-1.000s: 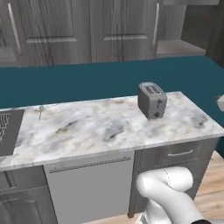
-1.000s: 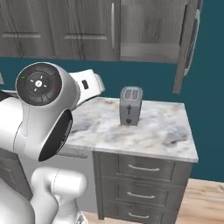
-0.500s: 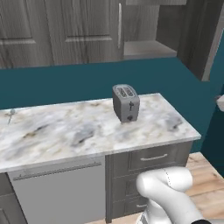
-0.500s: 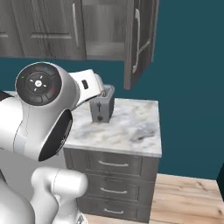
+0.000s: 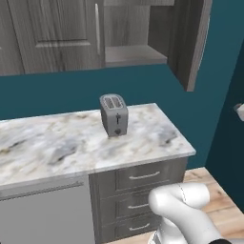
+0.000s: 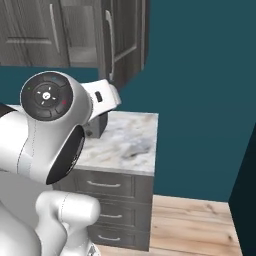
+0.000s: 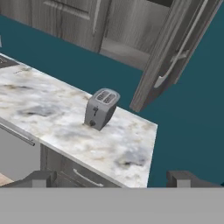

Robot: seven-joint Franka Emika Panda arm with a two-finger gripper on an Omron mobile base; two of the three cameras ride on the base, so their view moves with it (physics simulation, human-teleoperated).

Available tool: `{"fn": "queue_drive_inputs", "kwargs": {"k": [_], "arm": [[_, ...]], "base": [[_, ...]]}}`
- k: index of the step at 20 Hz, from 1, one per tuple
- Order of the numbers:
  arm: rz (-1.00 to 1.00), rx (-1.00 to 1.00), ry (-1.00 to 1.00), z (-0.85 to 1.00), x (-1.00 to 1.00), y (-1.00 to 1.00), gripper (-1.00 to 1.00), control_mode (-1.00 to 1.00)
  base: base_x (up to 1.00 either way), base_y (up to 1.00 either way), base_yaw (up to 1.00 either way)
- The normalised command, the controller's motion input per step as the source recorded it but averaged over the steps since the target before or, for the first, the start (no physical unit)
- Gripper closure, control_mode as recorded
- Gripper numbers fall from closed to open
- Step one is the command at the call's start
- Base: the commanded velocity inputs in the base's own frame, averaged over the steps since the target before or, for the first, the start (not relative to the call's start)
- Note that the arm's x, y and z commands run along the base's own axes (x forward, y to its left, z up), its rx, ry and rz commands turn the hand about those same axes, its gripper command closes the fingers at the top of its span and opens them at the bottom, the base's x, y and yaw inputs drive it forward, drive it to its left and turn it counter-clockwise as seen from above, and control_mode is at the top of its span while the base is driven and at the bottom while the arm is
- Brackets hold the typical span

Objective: Close all open cabinet doors.

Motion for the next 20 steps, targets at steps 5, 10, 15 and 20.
{"fn": "queue_drive_inputs", "kwargs": {"k": [5, 10, 15, 20], "arm": [[0.00, 0.00, 0.00, 0.00, 0.00, 0.00, -1.00, 1.00], [0.00, 0.00, 0.00, 0.00, 0.00, 0.00, -1.00, 1.00], [0.00, 0.00, 0.00, 0.00, 0.00, 0.00, -1.00, 1.00], [0.00, 0.00, 0.00, 0.00, 0.00, 0.00, -1.00, 1.00]], "base": [[0.01, -0.08, -0.02], [0.01, 0.11, 0.00], [0.04, 0.37, -0.03], [0.25, 0.53, -0.06]]}}
